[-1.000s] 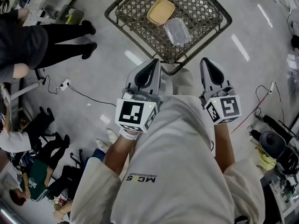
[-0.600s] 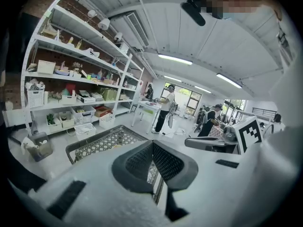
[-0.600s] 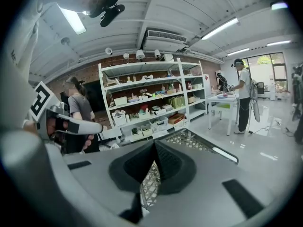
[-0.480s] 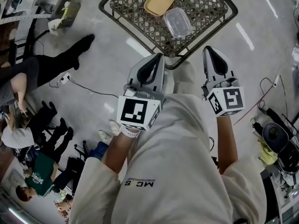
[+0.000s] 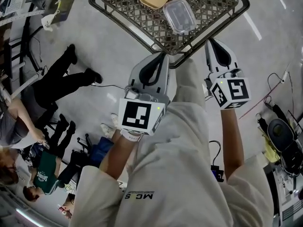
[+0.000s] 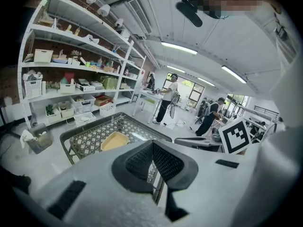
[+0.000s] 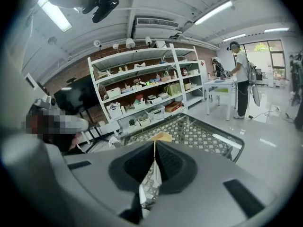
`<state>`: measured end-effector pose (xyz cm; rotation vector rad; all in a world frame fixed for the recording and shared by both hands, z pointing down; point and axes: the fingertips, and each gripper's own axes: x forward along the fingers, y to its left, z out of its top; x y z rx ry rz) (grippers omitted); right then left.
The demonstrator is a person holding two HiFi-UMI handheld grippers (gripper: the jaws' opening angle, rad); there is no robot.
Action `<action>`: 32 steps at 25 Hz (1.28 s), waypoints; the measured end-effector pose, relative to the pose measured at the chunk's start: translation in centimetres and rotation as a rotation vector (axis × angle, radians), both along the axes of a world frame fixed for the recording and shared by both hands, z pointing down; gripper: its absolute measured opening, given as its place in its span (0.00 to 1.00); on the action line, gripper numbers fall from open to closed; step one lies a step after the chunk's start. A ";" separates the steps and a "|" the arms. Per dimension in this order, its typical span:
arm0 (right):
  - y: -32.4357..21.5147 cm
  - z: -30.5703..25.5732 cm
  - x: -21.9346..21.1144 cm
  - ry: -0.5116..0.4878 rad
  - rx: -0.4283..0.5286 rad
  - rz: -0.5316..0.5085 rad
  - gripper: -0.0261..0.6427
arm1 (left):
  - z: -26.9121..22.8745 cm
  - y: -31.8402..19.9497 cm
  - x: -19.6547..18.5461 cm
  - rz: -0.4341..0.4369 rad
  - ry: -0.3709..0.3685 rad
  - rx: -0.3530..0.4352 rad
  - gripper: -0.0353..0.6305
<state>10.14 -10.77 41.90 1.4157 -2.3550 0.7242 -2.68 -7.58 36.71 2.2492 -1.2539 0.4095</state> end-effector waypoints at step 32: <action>-3.2 20.3 1.9 0.055 -0.335 0.083 0.14 | 12.1 -2.2 1.6 0.003 -0.042 -0.184 0.09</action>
